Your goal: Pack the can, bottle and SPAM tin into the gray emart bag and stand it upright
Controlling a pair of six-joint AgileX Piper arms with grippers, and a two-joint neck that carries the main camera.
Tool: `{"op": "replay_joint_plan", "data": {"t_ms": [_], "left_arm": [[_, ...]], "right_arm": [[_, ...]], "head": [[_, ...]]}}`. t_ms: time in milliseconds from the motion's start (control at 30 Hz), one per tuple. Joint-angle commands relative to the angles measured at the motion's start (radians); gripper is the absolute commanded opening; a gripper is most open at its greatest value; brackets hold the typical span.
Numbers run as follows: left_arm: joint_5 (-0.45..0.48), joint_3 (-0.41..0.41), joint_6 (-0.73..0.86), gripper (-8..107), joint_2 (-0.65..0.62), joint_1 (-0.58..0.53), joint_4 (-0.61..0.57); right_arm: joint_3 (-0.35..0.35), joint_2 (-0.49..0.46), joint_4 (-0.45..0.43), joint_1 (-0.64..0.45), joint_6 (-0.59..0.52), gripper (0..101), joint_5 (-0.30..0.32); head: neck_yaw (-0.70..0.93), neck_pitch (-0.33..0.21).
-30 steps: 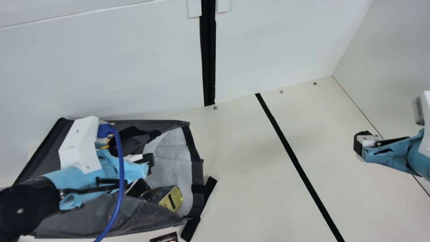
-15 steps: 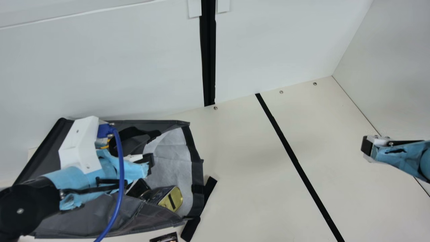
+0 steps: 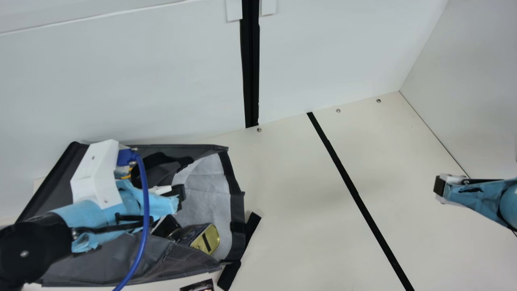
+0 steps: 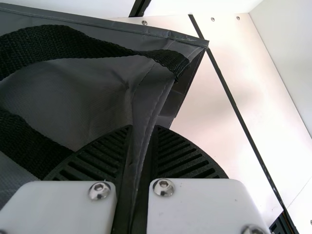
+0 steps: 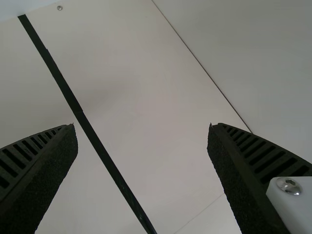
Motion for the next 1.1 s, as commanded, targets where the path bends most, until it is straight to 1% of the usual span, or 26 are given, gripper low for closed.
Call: {"op": "replay_joint_plan", "data": {"t_ms": [0, 367, 533, 800, 1067], "left_arm": [[0.0, 0.0, 0.0, -8, 0.0, 0.0, 0.0], [0.0, 0.0, 0.0, -8, 0.0, 0.0, 0.0], [0.0, 0.0, 0.0, -8, 0.0, 0.0, 0.0], [0.0, 0.0, 0.0, -8, 0.0, 0.0, 0.0], [0.0, 0.0, 0.0, -8, 0.0, 0.0, 0.0]], "right_arm": [[0.001, 0.0, -0.001, 0.003, 0.001, 95, 0.001], [0.006, -0.004, -0.003, 0.02, 0.0, 95, 0.001], [-0.003, -0.003, 0.01, 0.034, -0.013, 95, 0.001], [-0.033, 0.014, 0.083, 0.085, -0.067, 95, 0.001], [-0.044, 0.043, 0.183, 0.121, -0.157, 95, 0.001]], "head": [[-0.001, -0.023], [-0.001, -0.023], [-0.001, -0.023], [-0.001, -0.023], [-0.001, -0.023]]}}
